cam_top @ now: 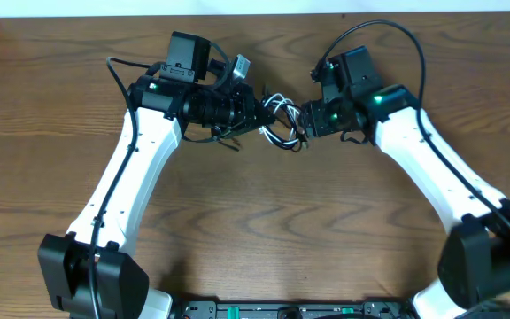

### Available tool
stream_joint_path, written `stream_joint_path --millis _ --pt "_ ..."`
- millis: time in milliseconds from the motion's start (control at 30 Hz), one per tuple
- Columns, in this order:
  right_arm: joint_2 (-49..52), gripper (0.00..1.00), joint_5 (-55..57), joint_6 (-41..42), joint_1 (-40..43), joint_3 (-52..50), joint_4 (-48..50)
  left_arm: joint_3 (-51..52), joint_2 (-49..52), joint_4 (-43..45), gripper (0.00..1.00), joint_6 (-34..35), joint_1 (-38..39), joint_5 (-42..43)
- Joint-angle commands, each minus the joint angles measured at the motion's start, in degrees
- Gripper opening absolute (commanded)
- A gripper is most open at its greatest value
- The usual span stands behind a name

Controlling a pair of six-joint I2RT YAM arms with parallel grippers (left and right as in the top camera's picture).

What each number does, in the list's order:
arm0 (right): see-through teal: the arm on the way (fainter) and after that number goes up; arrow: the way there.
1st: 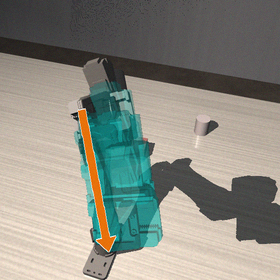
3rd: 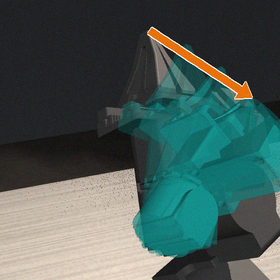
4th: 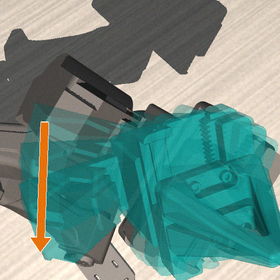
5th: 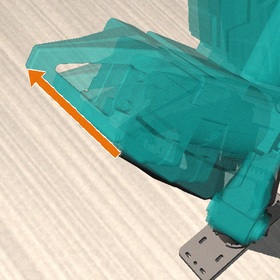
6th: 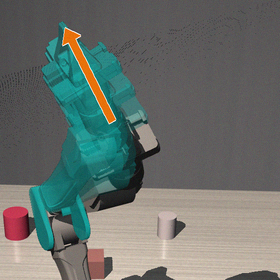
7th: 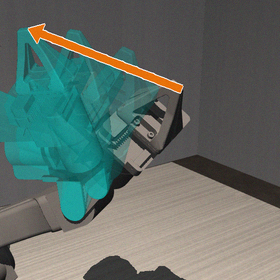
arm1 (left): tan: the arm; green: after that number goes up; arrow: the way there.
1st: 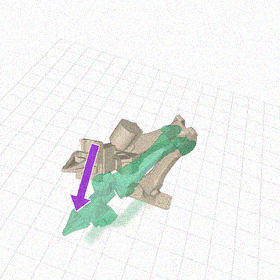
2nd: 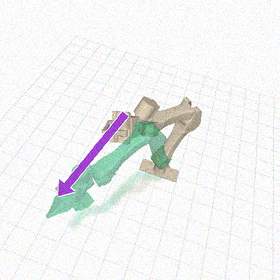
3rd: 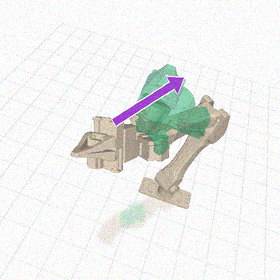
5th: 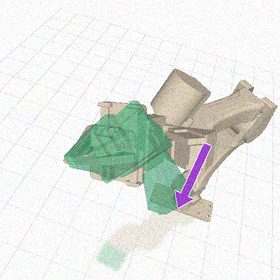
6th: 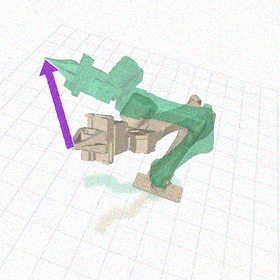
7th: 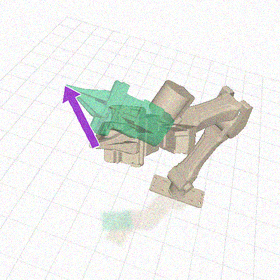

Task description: Untangle cables

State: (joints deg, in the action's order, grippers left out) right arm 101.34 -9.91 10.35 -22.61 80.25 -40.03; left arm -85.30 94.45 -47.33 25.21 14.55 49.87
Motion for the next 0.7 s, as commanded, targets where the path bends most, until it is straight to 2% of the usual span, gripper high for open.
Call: stream_joint_path --millis 0,200,233,267,567,667 --pt "4.31 0.60 6.82 2.75 0.13 0.15 -0.04 -0.04 -0.11 -0.11 0.07 -0.92 0.07 2.19" --pt "7.50 0.60 22.77 11.06 3.41 0.15 -6.32 -0.04 -0.11 -0.09 0.07 -0.94 0.00 2.01" --pt "7.61 0.61 24.09 11.58 4.50 0.15 -7.61 -0.04 -0.11 -0.09 0.07 -0.96 0.00 1.97" --pt "7.61 0.69 25.44 11.91 6.86 0.15 -9.70 -0.04 -0.11 -0.07 0.08 -0.96 0.00 1.95" --pt "7.61 0.71 24.20 9.73 23.12 0.15 -16.68 -0.04 -0.11 -0.09 0.07 -0.96 0.00 1.97" --pt "7.61 0.71 19.39 8.26 28.26 0.15 -17.20 -0.04 -0.11 -0.09 0.07 -0.98 0.00 1.97"
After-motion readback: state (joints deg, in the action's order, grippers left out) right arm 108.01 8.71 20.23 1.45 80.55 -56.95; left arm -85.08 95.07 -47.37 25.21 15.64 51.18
